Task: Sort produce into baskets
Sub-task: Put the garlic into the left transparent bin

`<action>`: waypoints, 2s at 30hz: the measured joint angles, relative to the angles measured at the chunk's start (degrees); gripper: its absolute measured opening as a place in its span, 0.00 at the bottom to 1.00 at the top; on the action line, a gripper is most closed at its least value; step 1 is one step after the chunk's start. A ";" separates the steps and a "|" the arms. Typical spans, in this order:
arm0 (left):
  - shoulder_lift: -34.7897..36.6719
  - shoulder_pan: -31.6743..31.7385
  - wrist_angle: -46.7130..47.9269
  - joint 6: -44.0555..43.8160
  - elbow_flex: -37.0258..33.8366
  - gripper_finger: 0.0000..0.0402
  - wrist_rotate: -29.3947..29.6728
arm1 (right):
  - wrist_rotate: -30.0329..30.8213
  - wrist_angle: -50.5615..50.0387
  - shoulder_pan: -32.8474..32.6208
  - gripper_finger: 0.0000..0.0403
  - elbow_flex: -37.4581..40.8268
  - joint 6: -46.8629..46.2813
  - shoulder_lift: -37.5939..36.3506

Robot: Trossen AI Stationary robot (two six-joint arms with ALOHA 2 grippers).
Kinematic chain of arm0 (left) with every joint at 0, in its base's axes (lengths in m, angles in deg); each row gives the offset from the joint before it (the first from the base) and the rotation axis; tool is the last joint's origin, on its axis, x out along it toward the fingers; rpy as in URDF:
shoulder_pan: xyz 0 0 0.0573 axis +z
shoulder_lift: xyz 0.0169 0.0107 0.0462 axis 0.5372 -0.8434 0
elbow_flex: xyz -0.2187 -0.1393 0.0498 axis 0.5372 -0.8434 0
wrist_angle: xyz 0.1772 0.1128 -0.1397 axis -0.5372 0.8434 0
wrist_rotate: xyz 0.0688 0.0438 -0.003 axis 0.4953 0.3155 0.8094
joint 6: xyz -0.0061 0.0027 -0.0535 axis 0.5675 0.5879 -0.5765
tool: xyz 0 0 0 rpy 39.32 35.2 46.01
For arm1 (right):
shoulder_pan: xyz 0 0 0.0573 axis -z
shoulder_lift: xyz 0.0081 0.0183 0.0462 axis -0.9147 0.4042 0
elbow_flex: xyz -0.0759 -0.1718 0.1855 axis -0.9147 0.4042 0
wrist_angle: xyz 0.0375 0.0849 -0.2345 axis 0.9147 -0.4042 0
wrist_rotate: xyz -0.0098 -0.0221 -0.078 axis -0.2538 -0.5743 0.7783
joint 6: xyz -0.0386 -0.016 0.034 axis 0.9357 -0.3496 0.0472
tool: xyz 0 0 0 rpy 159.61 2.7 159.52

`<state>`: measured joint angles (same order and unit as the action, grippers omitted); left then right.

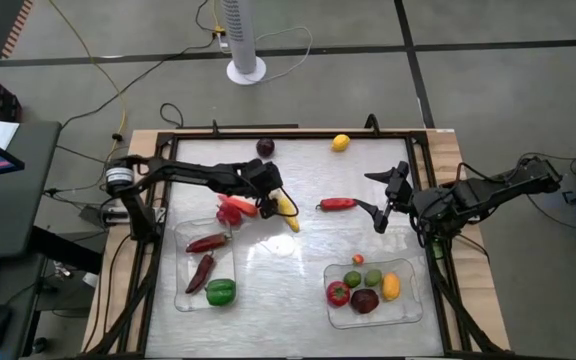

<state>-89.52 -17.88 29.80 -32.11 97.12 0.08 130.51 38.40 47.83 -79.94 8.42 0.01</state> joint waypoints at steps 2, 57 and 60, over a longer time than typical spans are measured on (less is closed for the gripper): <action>-1.44 0.42 -1.47 -0.44 -0.01 0.82 -0.15 | 0.00 0.02 0.00 0.94 0.00 -0.01 0.00; 37.53 -27.90 36.53 -21.61 0.03 0.44 -4.26 | 0.04 -0.20 0.09 0.94 0.00 0.07 0.00; 37.46 -31.21 38.35 -25.22 0.01 0.53 0.98 | 0.04 0.01 0.09 0.94 0.00 -0.05 0.00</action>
<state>-52.06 -49.09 68.14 -57.32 97.13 1.07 130.55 38.41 47.92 -79.94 8.36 0.01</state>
